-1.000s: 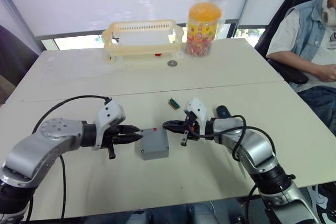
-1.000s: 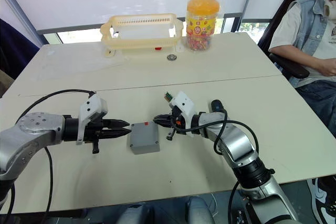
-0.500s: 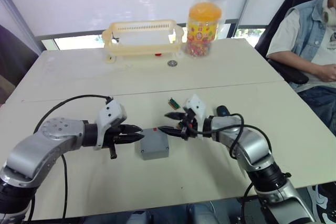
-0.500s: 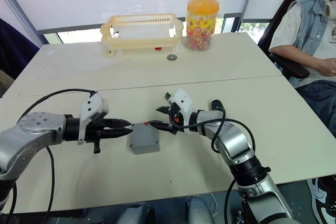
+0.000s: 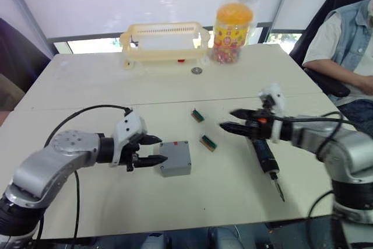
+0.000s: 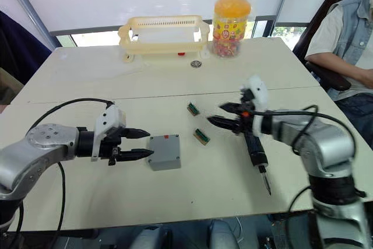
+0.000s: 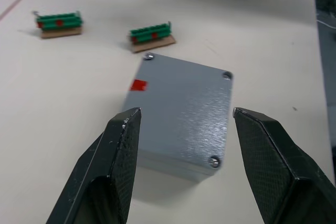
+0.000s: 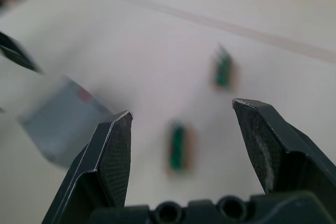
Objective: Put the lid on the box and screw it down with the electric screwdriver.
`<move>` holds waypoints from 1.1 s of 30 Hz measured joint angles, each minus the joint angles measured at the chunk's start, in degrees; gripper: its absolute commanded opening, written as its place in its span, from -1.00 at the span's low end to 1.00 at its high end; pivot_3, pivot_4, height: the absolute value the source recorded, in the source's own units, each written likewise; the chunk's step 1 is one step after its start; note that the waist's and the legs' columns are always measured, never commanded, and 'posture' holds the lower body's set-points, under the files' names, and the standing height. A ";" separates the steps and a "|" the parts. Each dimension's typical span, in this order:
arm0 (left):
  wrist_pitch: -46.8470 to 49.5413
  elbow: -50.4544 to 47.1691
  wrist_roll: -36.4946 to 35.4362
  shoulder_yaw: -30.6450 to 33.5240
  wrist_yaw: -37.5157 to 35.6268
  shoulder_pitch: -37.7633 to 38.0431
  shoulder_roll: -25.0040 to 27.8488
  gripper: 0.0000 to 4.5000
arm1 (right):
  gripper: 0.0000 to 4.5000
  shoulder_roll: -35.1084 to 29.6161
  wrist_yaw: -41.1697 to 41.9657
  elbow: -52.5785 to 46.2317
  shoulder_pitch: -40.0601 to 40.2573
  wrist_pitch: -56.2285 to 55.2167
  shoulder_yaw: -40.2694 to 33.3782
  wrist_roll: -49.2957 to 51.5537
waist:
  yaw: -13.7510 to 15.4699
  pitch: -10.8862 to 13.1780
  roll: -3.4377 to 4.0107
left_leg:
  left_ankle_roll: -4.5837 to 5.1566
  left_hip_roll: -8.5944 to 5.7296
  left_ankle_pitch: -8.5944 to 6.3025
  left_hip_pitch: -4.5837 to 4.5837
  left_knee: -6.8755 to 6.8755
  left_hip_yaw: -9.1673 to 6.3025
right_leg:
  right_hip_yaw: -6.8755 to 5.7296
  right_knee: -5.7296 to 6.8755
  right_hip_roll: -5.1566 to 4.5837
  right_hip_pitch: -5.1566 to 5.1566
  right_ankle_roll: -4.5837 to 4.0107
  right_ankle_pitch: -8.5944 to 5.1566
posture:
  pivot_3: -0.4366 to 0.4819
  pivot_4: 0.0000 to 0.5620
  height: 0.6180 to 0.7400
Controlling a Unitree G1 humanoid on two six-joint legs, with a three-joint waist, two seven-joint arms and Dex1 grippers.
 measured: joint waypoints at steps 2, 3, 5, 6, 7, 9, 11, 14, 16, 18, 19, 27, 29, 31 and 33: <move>-0.65 -0.16 0.71 -1.20 -0.27 -0.17 -0.16 0.25 | 0.46 -3.26 -0.31 0.06 0.02 4.56 -0.81 1.13 | -0.31 0.00 0.00 | 0.01 0.02 -0.01 0.05 -0.01 0.08 | 0.04 0.01 0.03 0.00 0.00 0.00 | -0.05 -0.47 1.00; -1.38 -0.10 1.19 -1.87 -0.57 -0.16 -0.22 0.25 | 0.46 -5.23 -0.27 0.25 0.01 7.47 -0.79 1.76 | -0.33 0.00 0.00 | 0.03 0.03 -0.01 0.06 -0.01 0.07 | 0.04 0.02 0.04 0.00 -0.01 0.00 | -0.05 -0.47 1.00; -2.63 0.31 2.23 -3.14 -0.92 -0.16 -0.31 0.25 | 0.46 -7.89 -0.38 1.12 -0.07 11.83 -0.52 2.07 | -0.27 -0.01 -0.01 | 0.04 0.03 -0.02 0.06 -0.01 0.08 | 0.04 0.02 0.04 0.01 -0.01 0.00 | -0.05 -0.47 1.00; -3.28 0.82 3.07 -3.87 -1.16 -0.15 -0.63 0.25 | 0.46 -9.61 -0.27 1.53 -0.07 13.61 0.62 2.09 | -0.21 -0.01 -0.01 | 0.04 0.02 -0.02 0.06 0.00 0.09 | 0.04 0.01 0.03 0.02 -0.01 0.00 | -0.05 -0.47 1.00; -4.18 1.58 3.86 -4.50 -1.36 -0.13 -1.02 0.25 | 0.46 -11.29 0.04 1.93 -0.07 15.09 2.08 2.23 | -0.15 -0.01 -0.01 | 0.04 0.02 -0.02 0.05 0.00 0.09 | 0.04 0.00 0.03 0.02 -0.01 0.00 | -0.05 -0.47 1.00; -5.22 3.20 5.13 -5.66 -1.66 -0.12 -1.77 0.25 | 0.46 -12.70 0.29 2.53 -0.19 16.57 3.70 2.30 | -0.12 -0.01 -0.01 | 0.05 0.02 -0.02 0.05 0.01 0.10 | 0.04 -0.02 0.02 0.04 0.00 0.00 | -0.05 -0.47 1.00; -6.18 4.48 6.25 -6.61 -1.94 -0.15 -2.84 0.25 | 0.46 -12.76 0.30 3.88 -0.96 17.57 5.18 2.30 | -0.16 -0.01 -0.02 | 0.06 0.01 -0.03 0.05 0.02 0.11 | 0.04 -0.03 0.02 0.05 0.00 0.00 | -0.05 -0.47 1.00; -7.63 5.80 7.63 -8.22 -1.97 -0.63 -4.98 0.25 | 0.46 -13.68 0.46 5.74 -1.38 17.84 7.72 1.92 | -0.04 -0.01 -0.02 | 0.06 0.01 -0.03 0.04 0.02 0.10 | 0.04 -0.04 0.00 0.04 0.00 0.00 | -0.05 -0.47 1.00; -8.18 6.20 8.36 -8.78 -2.14 -0.95 -6.03 0.25 | 0.46 -15.50 1.34 6.30 -1.59 18.38 9.31 2.05 | 0.08 -0.02 -0.03 | 0.06 0.00 -0.03 0.02 0.04 0.09 | 0.04 -0.05 0.00 0.05 0.01 0.00 | -0.05 -0.47 1.00; -8.81 6.63 9.04 -9.34 -2.28 -1.36 -6.49 0.25 | 0.46 -17.41 2.73 6.45 -1.59 19.52 9.86 2.83 | 0.06 -0.02 -0.03 | 0.07 0.00 -0.03 0.03 0.05 0.09 | 0.04 -0.05 -0.01 0.06 0.01 0.00 | -0.05 -0.47 1.00; -8.99 6.65 9.45 -9.47 -2.29 -1.40 -6.66 0.25 | 0.46 -18.15 3.36 6.45 -1.58 20.04 9.91 3.30 | 0.03 -0.03 -0.04 | 0.07 0.01 -0.03 0.04 0.05 0.09 | 0.04 -0.05 0.00 0.07 0.01 0.01 | -0.05 -0.47 1.00; -8.20 6.09 9.84 -9.88 -1.89 -1.66 -8.07 0.25 | 0.46 -18.83 4.51 6.90 -0.81 23.75 11.76 5.13 | -0.06 -0.05 -0.06 | 0.08 0.02 -0.04 0.05 0.04 0.09 | 0.03 -0.04 0.01 0.08 0.01 0.00 | -0.05 -0.47 1.00; -7.26 4.88 9.30 -9.71 -1.90 -1.25 -7.65 0.25 | 0.46 -18.28 4.21 7.40 -0.81 23.85 12.27 5.35 | -0.05 -0.05 -0.06 | 0.08 0.02 -0.04 0.05 0.04 0.10 | 0.03 -0.04 0.01 0.07 0.01 0.00 | -0.05 -0.47 1.00; -6.09 3.59 8.27 -8.91 -2.13 -0.75 -6.67 0.25 | 0.46 -17.49 3.74 7.85 -1.00 23.86 13.08 5.38 | -0.08 -0.06 -0.07 | 0.08 0.02 -0.04 0.05 0.04 0.09 | 0.03 -0.04 0.01 0.07 0.01 0.00 | -0.05 -0.47 1.00; -4.91 1.82 6.74 -7.07 -2.34 -0.72 -5.94 0.25 | 0.46 -15.98 2.93 9.55 -1.41 23.87 14.30 5.38 | -0.07 -0.06 -0.08 | 0.08 0.02 -0.04 0.05 0.05 0.09 | 0.03 -0.04 0.01 0.07 0.01 0.00 | -0.05 -0.47 1.00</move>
